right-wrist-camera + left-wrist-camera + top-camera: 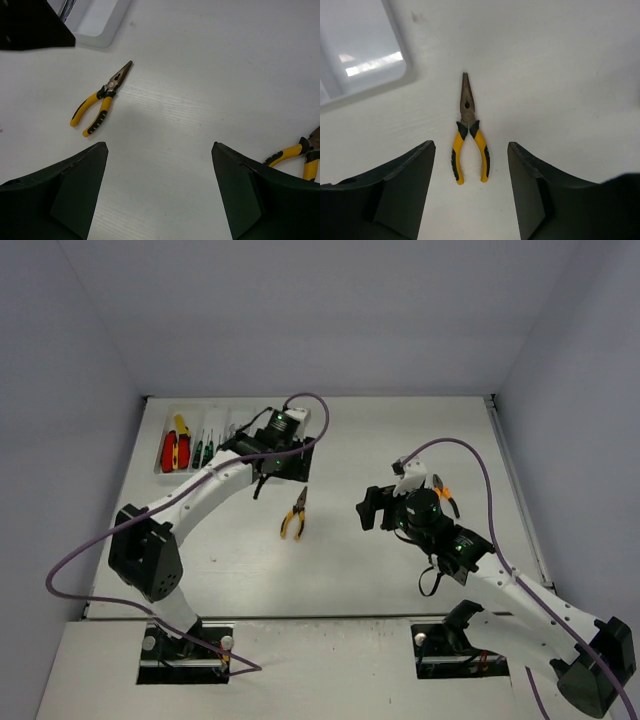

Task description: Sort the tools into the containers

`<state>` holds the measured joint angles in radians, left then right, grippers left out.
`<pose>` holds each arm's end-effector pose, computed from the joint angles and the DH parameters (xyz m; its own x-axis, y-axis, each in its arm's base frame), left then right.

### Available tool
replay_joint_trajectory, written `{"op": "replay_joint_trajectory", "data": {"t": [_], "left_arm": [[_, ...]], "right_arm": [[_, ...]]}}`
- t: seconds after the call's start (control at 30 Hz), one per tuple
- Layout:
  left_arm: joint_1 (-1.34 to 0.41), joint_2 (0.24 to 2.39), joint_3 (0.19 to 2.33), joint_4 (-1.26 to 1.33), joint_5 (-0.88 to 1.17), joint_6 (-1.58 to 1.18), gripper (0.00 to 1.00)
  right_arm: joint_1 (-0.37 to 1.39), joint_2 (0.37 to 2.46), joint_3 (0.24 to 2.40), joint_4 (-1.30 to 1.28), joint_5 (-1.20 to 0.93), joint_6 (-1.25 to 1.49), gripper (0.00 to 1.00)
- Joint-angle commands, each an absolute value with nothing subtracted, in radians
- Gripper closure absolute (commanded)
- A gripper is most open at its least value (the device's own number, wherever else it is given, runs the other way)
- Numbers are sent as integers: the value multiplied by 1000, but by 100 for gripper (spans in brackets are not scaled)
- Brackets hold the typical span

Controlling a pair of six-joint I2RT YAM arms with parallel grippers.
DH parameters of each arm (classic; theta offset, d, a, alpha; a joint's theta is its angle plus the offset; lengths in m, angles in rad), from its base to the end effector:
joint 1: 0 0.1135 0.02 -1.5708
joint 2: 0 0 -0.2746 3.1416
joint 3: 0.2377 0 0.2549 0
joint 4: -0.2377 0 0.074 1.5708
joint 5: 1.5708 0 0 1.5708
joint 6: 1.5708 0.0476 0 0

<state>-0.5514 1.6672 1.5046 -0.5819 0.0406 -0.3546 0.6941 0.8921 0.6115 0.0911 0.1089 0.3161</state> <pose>0.3312 -0.2060 0.3236 -0.7318 0.0428 -0.6801 0.3143 0.9067 -0.2811 0.1735 0.1377 0.2935 -0.3098 0.1442 -0.9398 -0.4814 0.8286 0.2858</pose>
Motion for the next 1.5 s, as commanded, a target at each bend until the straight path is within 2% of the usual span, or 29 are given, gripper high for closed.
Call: {"op": "replay_joint_trajectory", "data": {"t": [0.0,0.5,1.0,1.13,1.3,1.47], "left_arm": [[-623,1700,1418,-593,-112,-500,42],[-698,1871,1398,-590,-130,-545,40],[-698,1676,1301,-594,-120,-476,41],[-681,1670,1291,-597,-112,-425,47],[-665,1734,1269,-580,-96,-401,59],[-661,1790,1269,-559,-85,-398,61]], "right_arm": [[690,848,590,113,156,351,17],[690,793,551,81,151,380,17],[691,809,537,79,141,383,16],[691,807,531,78,141,387,16],[692,803,531,77,134,390,16],[690,791,526,71,136,390,16]]}}
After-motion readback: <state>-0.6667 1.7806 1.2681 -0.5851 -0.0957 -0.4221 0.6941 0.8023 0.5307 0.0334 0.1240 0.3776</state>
